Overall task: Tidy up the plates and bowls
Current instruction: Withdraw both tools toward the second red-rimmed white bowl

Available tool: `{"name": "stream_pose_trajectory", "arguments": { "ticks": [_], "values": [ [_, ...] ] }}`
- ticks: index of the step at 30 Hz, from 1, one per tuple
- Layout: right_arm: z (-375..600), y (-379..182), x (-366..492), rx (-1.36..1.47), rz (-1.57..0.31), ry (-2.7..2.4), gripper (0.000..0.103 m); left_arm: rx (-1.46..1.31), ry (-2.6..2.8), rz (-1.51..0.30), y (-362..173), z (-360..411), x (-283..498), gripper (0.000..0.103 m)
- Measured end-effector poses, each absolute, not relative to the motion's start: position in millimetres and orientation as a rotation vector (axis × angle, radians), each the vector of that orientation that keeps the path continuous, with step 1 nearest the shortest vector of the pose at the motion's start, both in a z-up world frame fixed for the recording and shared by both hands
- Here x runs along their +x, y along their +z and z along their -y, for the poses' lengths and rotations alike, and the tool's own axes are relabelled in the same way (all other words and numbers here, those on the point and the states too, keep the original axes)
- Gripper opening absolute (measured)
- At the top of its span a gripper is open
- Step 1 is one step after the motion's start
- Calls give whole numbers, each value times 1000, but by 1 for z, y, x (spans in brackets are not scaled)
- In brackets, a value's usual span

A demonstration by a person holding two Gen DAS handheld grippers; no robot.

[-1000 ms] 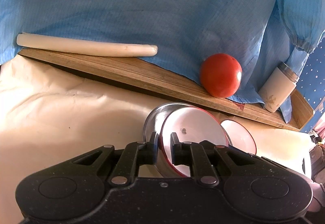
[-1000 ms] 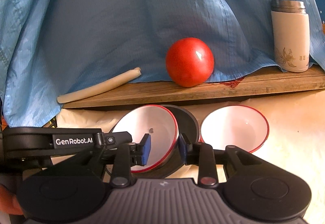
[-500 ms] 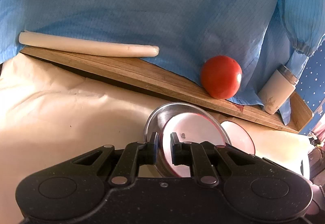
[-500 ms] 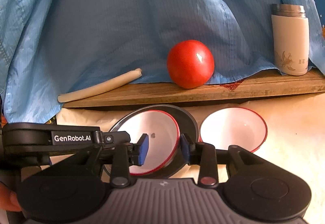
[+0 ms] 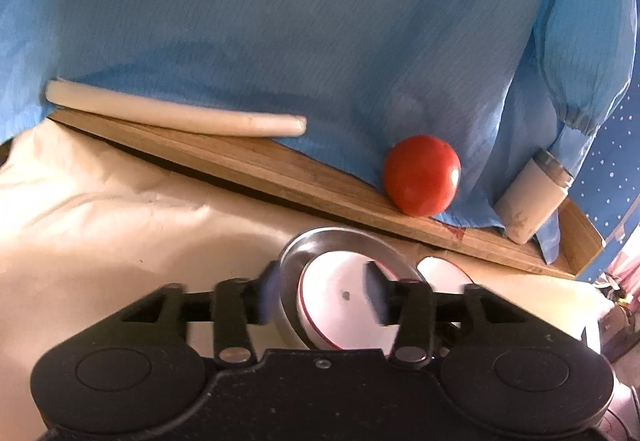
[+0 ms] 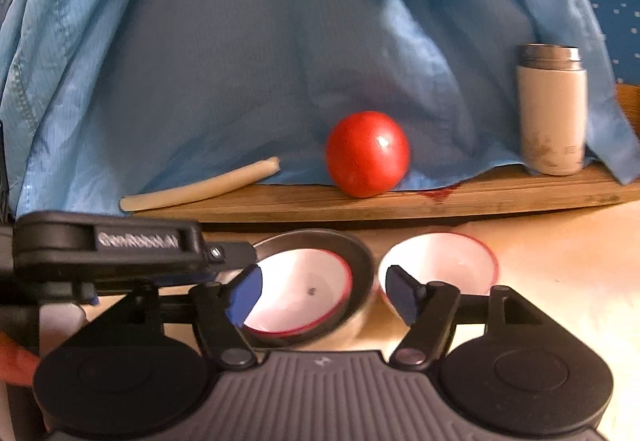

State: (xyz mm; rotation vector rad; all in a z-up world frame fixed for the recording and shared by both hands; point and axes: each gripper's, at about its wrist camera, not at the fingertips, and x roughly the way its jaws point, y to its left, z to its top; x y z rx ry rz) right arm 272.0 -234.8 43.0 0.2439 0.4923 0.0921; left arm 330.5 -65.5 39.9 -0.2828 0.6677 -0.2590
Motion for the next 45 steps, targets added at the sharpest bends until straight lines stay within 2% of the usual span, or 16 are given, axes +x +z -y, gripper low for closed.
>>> {"name": "stream_pose_trajectory", "arguments": {
  "ticks": [7, 11, 21, 31, 45],
  "values": [
    [273, 42, 242, 303, -459, 12, 95, -287, -246, -640, 51, 74, 318, 91],
    [296, 39, 225, 324, -455, -49, 98, -294, -289, -641, 56, 87, 307, 99],
    [350, 35, 193, 321, -466, -177, 102, -331, -481, -729, 59, 147, 282, 102],
    [398, 28, 197, 330, -537, -163, 102, -451, -351, -860, 17, 189, 285, 102],
    [419, 17, 264, 443, -639, 39, 101, -673, -43, -699, 5, 186, 291, 102]
  ]
}}
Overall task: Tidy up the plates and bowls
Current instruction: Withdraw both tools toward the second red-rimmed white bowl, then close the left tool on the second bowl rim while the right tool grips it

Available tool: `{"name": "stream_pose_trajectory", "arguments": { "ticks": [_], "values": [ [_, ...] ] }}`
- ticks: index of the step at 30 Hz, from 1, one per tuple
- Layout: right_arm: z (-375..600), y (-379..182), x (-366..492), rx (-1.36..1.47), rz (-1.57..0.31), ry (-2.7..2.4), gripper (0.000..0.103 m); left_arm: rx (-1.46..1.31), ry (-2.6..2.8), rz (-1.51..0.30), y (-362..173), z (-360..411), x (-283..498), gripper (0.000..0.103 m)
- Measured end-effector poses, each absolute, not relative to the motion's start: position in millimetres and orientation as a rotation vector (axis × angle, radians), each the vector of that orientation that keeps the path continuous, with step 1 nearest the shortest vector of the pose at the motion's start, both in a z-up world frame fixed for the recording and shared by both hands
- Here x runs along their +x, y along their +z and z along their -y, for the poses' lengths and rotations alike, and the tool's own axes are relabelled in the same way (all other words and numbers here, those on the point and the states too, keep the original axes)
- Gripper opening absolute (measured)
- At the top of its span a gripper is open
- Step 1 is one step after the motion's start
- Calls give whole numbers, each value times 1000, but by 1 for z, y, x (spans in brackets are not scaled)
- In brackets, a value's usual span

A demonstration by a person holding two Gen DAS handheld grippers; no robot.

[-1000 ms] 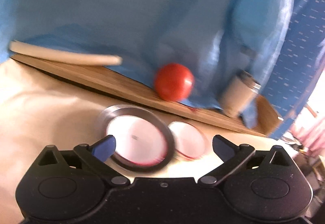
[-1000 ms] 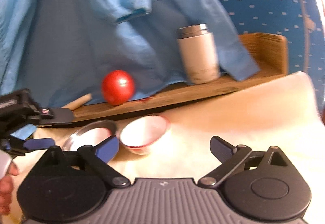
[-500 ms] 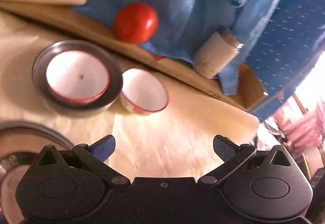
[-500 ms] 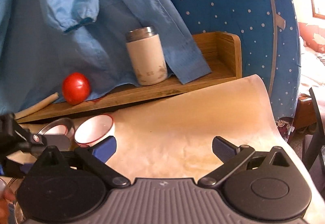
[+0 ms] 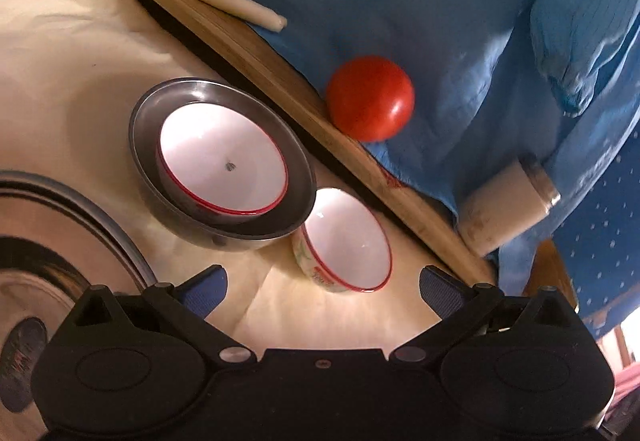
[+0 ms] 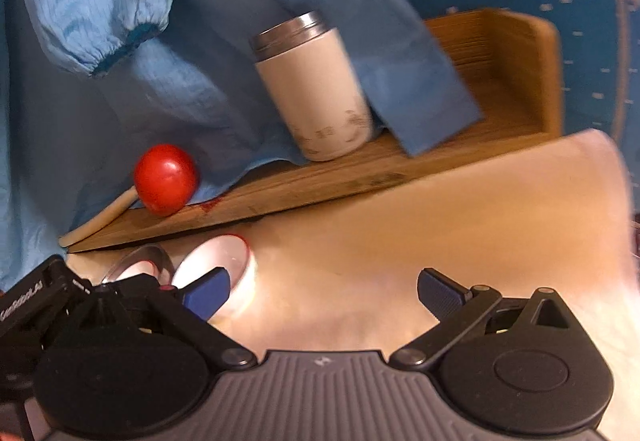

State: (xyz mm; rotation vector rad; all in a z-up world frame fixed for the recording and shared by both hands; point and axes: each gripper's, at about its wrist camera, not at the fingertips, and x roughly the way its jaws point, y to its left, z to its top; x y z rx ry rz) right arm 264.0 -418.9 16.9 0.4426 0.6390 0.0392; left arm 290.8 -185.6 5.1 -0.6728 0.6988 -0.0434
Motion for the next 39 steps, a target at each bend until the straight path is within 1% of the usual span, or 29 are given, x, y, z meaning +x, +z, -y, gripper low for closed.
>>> {"name": "stream_pose_trajectory", "arguments": {
  "ticks": [6, 12, 14, 16, 18, 21, 24, 25, 28, 30, 33, 36, 38, 39],
  "values": [
    [419, 10, 296, 505, -654, 106, 97, -644, -56, -656, 4, 196, 286, 100],
    [413, 1, 309, 509, -665, 151, 84, -637, 19, -595, 2, 199, 287, 89],
    [412, -2, 310, 515, -669, 157, 80, -610, 27, -581, 3, 204, 285, 80],
    [412, -3, 311, 527, -668, 170, 74, -588, 7, -563, 2, 209, 282, 79],
    [412, -4, 311, 540, -663, 190, 72, -565, 11, -550, 2, 213, 279, 79],
    [411, -6, 314, 550, -665, 210, 64, -576, 24, -529, 1, 213, 278, 79],
    [409, -9, 316, 559, -669, 222, 63, -576, 25, -511, 4, 218, 274, 77],
    [409, -9, 316, 564, -665, 224, 61, -549, 10, -494, 6, 222, 272, 73],
    [414, -8, 313, 580, -643, 221, 61, -524, -12, -458, 9, 227, 270, 75],
    [417, -8, 312, 585, -640, 219, 61, -545, -13, -482, 7, 225, 275, 78],
    [417, -9, 313, 586, -645, 227, 59, -591, -20, -535, 2, 218, 286, 77],
    [417, -9, 313, 579, -647, 240, 56, -655, -21, -596, -7, 209, 295, 71],
    [415, -11, 315, 577, -649, 248, 55, -684, -20, -616, -10, 204, 300, 64],
    [413, -12, 315, 577, -651, 252, 54, -694, -18, -619, -11, 202, 300, 62]
  ]
}}
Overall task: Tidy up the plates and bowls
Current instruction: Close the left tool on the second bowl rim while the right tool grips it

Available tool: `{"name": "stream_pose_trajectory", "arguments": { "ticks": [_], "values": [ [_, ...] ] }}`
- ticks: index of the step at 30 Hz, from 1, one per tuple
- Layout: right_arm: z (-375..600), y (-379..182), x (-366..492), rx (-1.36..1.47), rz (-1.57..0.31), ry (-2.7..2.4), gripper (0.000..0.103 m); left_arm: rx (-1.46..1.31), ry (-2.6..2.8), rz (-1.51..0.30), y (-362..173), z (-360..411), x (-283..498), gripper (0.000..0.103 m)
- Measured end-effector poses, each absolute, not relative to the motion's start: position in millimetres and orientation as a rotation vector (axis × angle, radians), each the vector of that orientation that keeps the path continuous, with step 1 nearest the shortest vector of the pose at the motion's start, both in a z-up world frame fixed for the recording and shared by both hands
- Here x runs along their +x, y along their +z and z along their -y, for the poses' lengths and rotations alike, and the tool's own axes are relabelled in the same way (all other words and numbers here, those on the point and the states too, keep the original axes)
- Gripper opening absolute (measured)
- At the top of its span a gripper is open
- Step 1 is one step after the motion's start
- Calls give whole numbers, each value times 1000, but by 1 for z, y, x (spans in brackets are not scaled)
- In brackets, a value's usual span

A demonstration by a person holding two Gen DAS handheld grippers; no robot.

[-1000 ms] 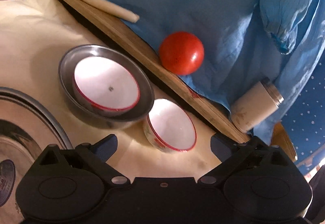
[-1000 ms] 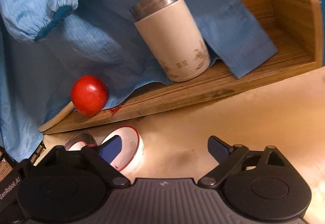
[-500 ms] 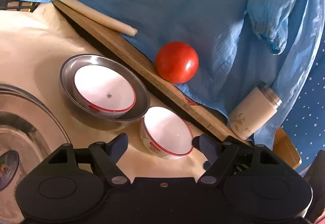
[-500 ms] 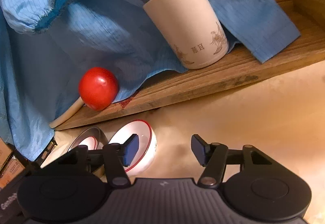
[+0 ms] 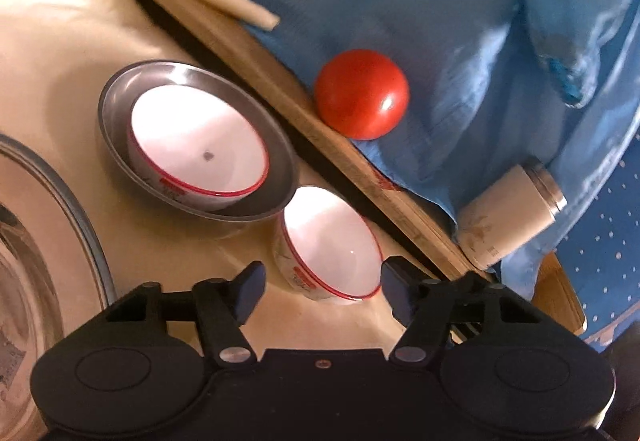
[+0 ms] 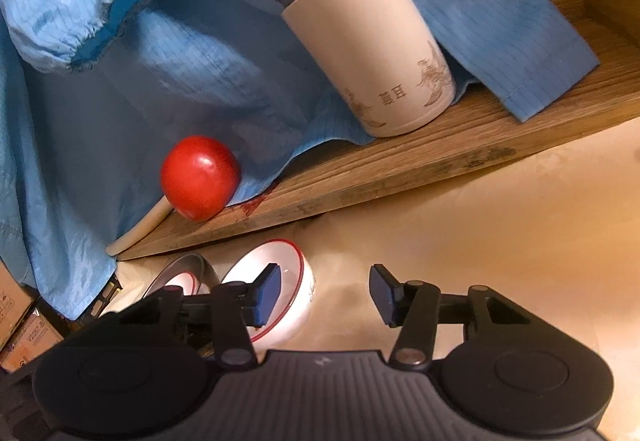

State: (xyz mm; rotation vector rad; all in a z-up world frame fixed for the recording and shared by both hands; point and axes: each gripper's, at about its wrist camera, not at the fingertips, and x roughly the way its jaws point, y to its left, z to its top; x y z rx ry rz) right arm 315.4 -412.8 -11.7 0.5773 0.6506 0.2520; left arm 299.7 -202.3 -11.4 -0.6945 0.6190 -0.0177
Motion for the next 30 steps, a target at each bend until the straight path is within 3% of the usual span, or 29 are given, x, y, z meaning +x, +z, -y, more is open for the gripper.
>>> {"name": "stream_pose_trajectory", "arguments": {
  "ticks": [2, 10, 17, 30],
  "values": [
    [411, -14, 317, 579, -656, 262, 52, -716, -6, -615, -13, 199, 300, 54],
    [400, -20, 323, 566, -671, 287, 41, -750, 7, -629, -16, 193, 309, 38],
    [390, -22, 322, 562, -655, 296, 26, -741, 16, -620, -15, 194, 310, 30],
    [374, -20, 312, 486, -646, 213, 11, -684, 8, -603, -13, 198, 304, 16]
  ]
}}
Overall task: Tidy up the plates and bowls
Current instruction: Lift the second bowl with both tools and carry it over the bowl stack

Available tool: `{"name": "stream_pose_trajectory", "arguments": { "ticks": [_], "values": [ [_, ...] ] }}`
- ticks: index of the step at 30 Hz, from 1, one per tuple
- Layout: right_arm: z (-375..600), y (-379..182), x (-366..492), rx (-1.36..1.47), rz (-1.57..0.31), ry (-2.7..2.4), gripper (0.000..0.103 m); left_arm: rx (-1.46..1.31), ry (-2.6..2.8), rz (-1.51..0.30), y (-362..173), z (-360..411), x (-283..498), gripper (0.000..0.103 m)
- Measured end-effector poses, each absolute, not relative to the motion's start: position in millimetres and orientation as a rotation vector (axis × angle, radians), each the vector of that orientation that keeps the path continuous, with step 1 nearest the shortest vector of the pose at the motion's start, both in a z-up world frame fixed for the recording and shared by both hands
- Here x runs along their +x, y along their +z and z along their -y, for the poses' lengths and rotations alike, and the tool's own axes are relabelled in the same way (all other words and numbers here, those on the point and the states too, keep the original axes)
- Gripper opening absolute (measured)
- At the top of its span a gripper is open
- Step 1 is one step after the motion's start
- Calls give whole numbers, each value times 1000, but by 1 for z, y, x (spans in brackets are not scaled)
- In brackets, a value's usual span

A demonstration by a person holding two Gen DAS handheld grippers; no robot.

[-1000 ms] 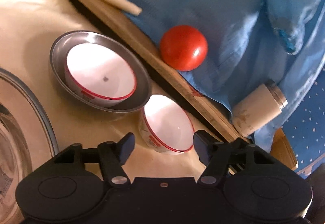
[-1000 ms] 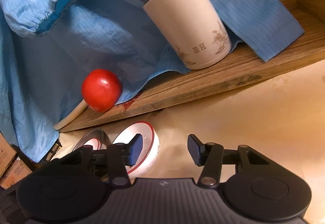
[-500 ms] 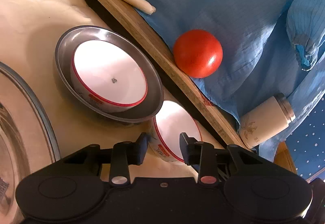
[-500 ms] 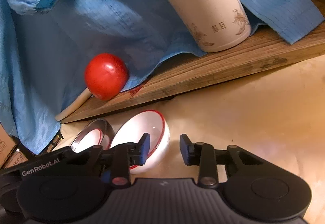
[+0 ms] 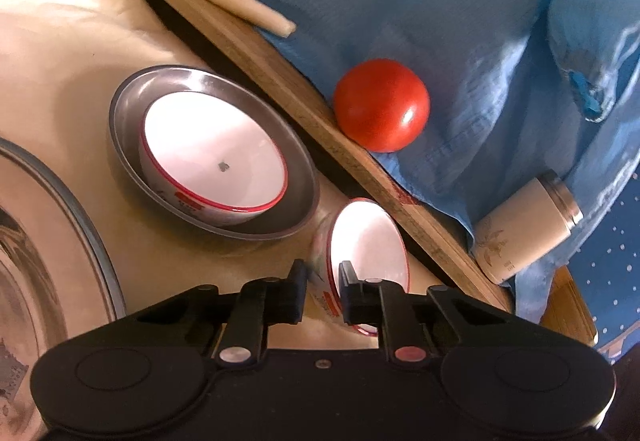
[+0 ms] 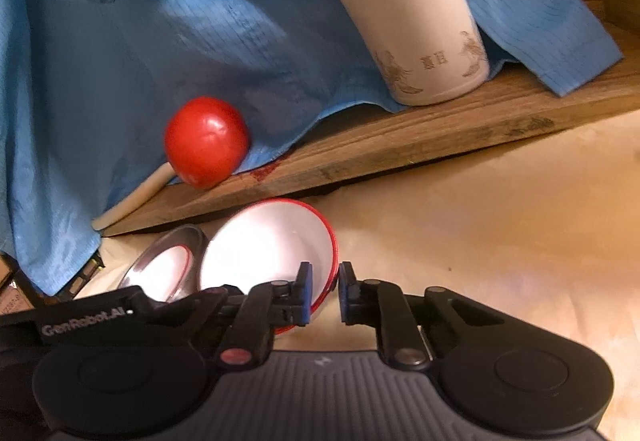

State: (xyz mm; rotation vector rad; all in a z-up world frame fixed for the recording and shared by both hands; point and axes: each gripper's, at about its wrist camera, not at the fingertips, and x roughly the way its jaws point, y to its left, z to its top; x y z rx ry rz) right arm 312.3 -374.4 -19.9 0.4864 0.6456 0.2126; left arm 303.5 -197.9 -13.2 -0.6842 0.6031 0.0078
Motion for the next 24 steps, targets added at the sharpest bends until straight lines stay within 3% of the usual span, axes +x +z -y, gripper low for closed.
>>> {"name": "stream_pose_trajectory", "arguments": {
  "ticks": [10, 24],
  "values": [
    [376, -14, 290, 503, -622, 157, 9, -691, -39, -649, -13, 199, 292, 15],
    [367, 19, 272, 507, -549, 175, 9, -699, -73, -578, 20, 182, 277, 13]
  ]
}}
